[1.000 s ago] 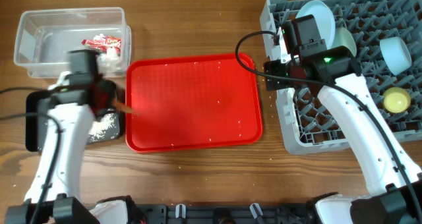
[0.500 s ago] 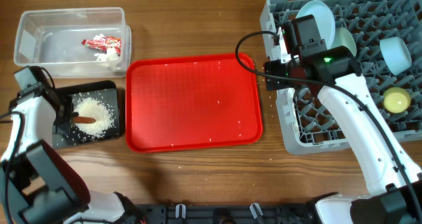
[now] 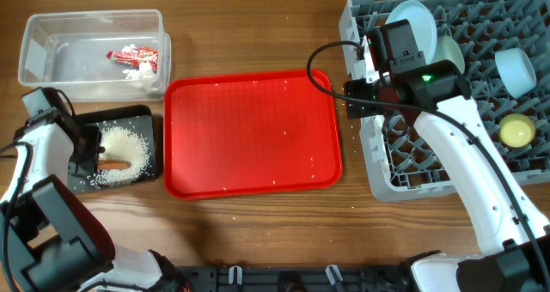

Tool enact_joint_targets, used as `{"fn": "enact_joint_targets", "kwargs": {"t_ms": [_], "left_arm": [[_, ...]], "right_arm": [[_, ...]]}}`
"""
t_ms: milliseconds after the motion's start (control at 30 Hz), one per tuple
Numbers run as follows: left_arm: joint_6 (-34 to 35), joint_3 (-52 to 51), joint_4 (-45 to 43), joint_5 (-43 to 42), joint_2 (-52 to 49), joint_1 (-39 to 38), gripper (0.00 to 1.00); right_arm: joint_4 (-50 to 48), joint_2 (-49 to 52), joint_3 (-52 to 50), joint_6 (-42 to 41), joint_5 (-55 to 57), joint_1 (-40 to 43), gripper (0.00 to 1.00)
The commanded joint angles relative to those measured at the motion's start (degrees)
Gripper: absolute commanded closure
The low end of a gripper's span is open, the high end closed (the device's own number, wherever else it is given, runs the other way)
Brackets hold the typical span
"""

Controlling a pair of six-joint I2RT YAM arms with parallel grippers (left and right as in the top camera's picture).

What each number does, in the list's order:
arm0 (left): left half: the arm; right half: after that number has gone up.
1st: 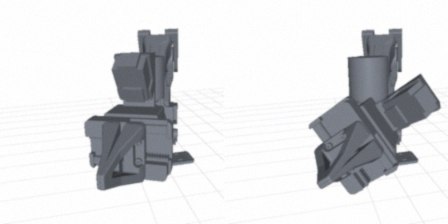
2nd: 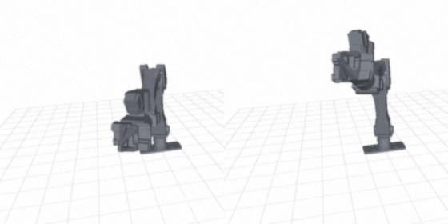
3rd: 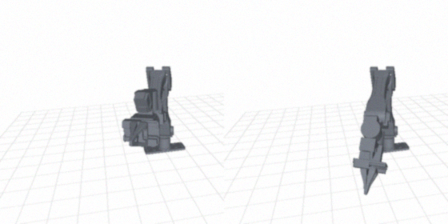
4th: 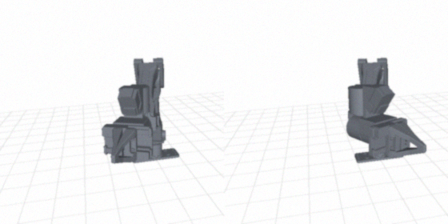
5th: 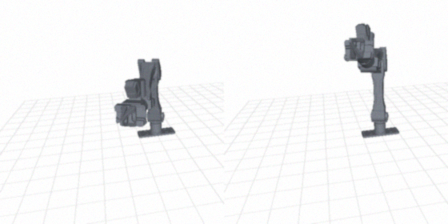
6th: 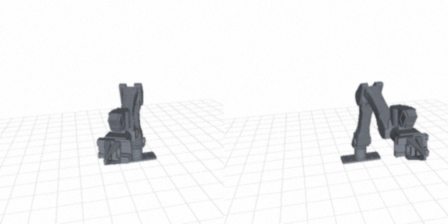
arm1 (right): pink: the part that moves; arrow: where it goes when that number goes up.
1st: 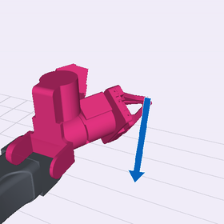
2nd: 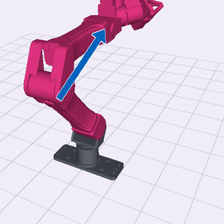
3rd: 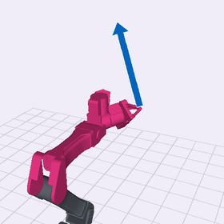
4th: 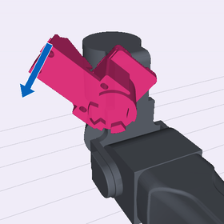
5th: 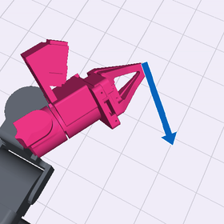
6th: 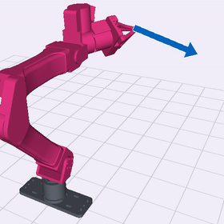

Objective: Sort waste into correct bins and load items into the dishwasher rack
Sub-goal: 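Release the carrot and raise the left gripper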

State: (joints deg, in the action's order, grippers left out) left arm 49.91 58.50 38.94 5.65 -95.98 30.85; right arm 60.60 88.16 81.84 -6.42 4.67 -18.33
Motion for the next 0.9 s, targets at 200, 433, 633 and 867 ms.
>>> {"fn": "enact_joint_targets", "kwargs": {"t_ms": [200, 433, 633, 867], "left_arm": [[-25.2, 9.0, 5.8, -16.9, 9.2, -15.3, 0.39], [-35.2, 13.3, 19.3, -12.6, 9.0, -32.9, 0.06], [-35.8, 13.3, 33.1, -12.6, 9.0, -35.0, 0.00], [-32.8, 11.5, 32.7, -8.6, 20.3, -39.3, 0.00]], "right_arm": [[-9.5, -0.4, -0.2, -2.6, -18.3, 0.3, 0.15], [-3.8, -0.4, -0.2, -1.2, -18.8, 6.6, 0.00], [6.0, -0.4, -0.2, -1.1, -16.4, 11.7, 0.01], [4.5, -7.1, -5.2, -1.1, -15.1, 11.6, 0.00]]}}
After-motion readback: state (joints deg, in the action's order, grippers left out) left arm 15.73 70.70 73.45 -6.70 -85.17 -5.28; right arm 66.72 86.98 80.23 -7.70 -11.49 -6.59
